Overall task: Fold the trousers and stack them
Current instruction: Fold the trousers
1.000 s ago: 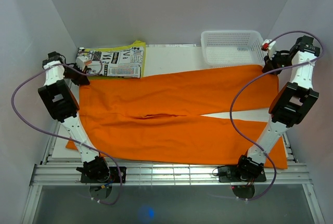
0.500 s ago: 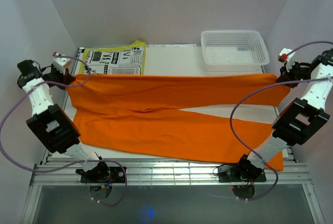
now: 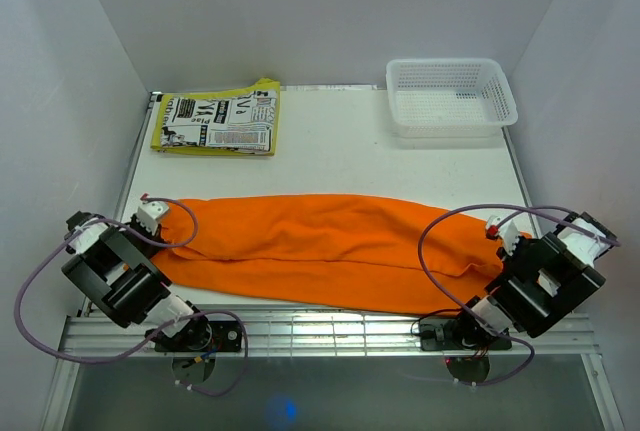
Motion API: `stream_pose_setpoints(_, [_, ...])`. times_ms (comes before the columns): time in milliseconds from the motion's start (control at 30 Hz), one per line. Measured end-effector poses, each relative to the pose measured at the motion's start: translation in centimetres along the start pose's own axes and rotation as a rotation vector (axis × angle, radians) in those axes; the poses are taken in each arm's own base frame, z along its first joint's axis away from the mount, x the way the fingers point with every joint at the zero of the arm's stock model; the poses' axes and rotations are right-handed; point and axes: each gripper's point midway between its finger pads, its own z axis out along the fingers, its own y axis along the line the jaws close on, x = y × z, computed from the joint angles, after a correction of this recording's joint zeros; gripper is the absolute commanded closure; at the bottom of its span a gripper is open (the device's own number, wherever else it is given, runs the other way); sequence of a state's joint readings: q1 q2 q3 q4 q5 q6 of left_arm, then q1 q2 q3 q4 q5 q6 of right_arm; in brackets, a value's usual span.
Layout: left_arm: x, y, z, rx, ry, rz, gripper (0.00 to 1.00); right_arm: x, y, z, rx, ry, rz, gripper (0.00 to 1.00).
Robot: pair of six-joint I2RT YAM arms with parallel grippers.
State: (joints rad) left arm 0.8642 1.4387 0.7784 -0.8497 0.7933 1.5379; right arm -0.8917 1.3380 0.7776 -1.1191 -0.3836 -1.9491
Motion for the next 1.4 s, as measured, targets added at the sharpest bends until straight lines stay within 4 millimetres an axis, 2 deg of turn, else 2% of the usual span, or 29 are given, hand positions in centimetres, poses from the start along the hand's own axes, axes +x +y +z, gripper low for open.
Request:
stream_pose_setpoints(100, [1.6,-0.2,0.8,0.025,0.047,-0.03,1.0,0.6,-1.2,0.4,0.022,0.01,-0.008,0.92])
stream_pose_setpoints(200, [1.8,0.5,1.0,0.033,0.052,-0.097,1.0,1.2,-2.5,0.8,0.012,0.001,0.035,0.92])
stream_pose_setpoints(333, [1.3,2.2,1.4,0.039,0.057,-0.193,1.0,1.0,-6.3,0.1,0.047,-0.013,0.083,0.92])
stream_pose_setpoints(433, [0.6,4.0,1.8,0.031,0.067,-0.251,1.0,-0.1,-9.4,-0.6,0.087,-0.027,0.097,0.92])
stream_pose_setpoints(533, [-1.1,6.0,1.8,0.01,0.057,-0.275,1.0,-2.0,-12.2,-1.2,0.117,-0.047,0.102,0.92])
stream_pose_setpoints(633, [-3.8,8.3,0.8,-0.018,0.006,-0.273,1.0,-4.6,-14.9,-2.5,0.15,-0.096,0.099,0.92])
stream_pose_setpoints(700, [-6.0,9.6,-0.1,-0.029,-0.036,-0.258,1.0,-6.3,-16.1,-3.9,0.168,-0.135,0.093,0.92])
stream_pose_setpoints(767, [-7.7,10.4,-0.9,-0.035,-0.066,-0.239,1.0,-7.2,-16.5,-5.3,0.182,-0.163,0.079,0.92])
stream_pose_setpoints(833, [-9.0,10.8,-1.7,-0.034,-0.092,-0.225,1.0,-7.4,-15.8,-6.4,0.18,-0.181,0.077,0.92])
stream_pose_setpoints(933, [-9.8,10.8,-3.0,-0.024,-0.114,-0.222,1.0,-6.6,-13.5,-8.1,0.164,-0.195,0.081,0.92])
stream_pose_setpoints(1033, [-9.6,10.1,-4.4,-0.002,-0.118,-0.225,1.0,-5.3,-10.3,-9.4,0.181,-0.193,0.077,0.92])
stream_pose_setpoints(1100, [-8.8,9.5,-5.0,0.013,-0.102,-0.222,1.0,-4.1,-7.7,-9.3,0.176,-0.161,0.093,0.92])
stream_pose_setpoints(1167, [-7.0,9.1,-5.2,0.026,-0.062,-0.218,1.0,-2.7,-4.9,-8.2,0.14,-0.121,0.116,0.92])
stream_pose_setpoints(1233, [-4.8,8.5,-4.8,0.035,-0.019,-0.216,1.0,-1.4,-2.8,-6.0,0.093,-0.087,0.121,0.92])
stream_pose_setpoints(1333, [-0.1,6.4,-3.1,0.068,0.075,-0.233,1.0,1.0,-0.5,-2.4,0.031,-0.024,0.114,0.92])
stream_pose_setpoints(1400, [2.5,5.1,-1.8,0.089,0.13,-0.252,1.0,2.4,0.3,-0.8,0.006,0.017,0.105,0.92])
